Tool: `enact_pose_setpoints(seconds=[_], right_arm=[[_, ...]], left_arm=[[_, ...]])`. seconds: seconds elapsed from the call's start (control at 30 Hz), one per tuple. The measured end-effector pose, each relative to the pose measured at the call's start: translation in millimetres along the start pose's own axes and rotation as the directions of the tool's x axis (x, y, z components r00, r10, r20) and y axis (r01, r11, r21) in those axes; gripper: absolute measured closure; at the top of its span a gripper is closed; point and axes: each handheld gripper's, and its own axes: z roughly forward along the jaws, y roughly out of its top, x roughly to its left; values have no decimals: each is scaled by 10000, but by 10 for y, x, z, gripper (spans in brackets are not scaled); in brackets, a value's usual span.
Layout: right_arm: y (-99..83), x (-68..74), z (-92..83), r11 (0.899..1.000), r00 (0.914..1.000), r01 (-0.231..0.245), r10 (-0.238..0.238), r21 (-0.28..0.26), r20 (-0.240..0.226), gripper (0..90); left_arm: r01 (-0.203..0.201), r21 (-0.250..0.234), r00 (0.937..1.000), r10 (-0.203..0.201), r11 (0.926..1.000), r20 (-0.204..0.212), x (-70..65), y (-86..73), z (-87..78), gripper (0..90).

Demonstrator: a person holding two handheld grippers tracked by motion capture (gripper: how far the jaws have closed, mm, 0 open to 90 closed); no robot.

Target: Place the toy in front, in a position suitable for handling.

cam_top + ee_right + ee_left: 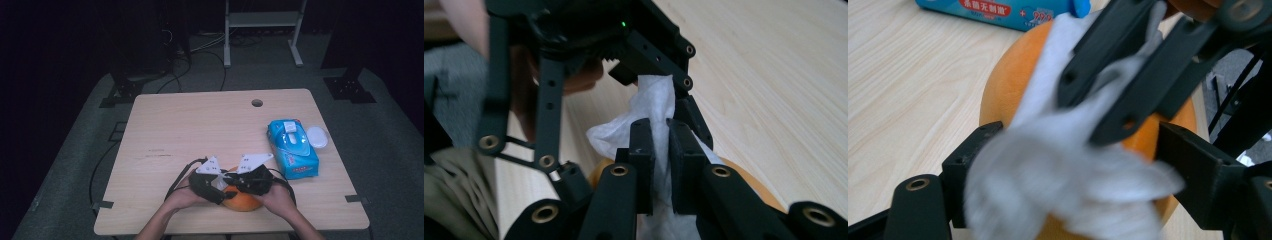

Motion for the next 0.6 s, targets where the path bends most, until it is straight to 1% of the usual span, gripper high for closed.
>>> enact_pose_setpoints(seconds=[0.03,0.07,0.1,0.13,0.17,0.23,0.27,0.3,0.33,0.37,0.4,0.43,0.5,0.6], right_arm=[[30,-51,30,9999,10000,-8,9,173,-48,815],[30,-51,30,9999,10000,-8,9,173,-48,815],[35,-98,21,9997,9998,-173,174,190,-66,815],[33,-128,10,9996,9998,-215,216,205,-28,815],[7,-212,-42,9987,9989,-447,444,241,117,815],[-7,-239,-59,9984,9986,-503,500,246,145,816],[-28,-280,-89,9975,9978,-660,657,243,128,816],[-46,-308,-115,9963,9965,-837,837,193,16,815],[-46,-308,-115,9963,9965,-837,837,193,16,815],[-37,-282,-103,9966,9967,-807,808,150,-43,814],[-37,-282,-103,9966,9967,-807,808,150,-43,814],[-19,-230,-61,9977,9975,-675,677,119,-201,814],[-10,-208,-26,9985,9986,-519,521,177,-115,815],[-21,-236,-41,9982,9983,-589,590,142,-34,815]], left_arm=[[151,-127,9999,-150,9998,59,15,-19,1,221],[151,-127,9999,-150,9998,59,15,-19,1,222],[131,-144,9999,-130,9998,54,15,-20,3,222],[105,-155,9999,-105,9998,51,13,-19,4,222],[36,-165,10000,-35,9999,28,4,-13,7,222],[-2,-175,10000,2,9998,27,-3,-6,10,222],[-37,-182,10000,37,9998,18,-9,0,11,222],[-222,-117,9998,222,9997,-15,-25,17,21,221],[-222,-117,9998,222,9997,-15,-25,17,21,221],[-351,-9,9994,351,9994,-59,-49,40,35,219],[-351,-9,9994,351,9994,-59,-49,40,35,219],[-527,89,9985,528,9986,-104,-68,48,40,218],[-448,81,9990,449,9990,-90,-57,34,32,219],[-405,30,9992,405,9992,-62,-45,19,26,223]])
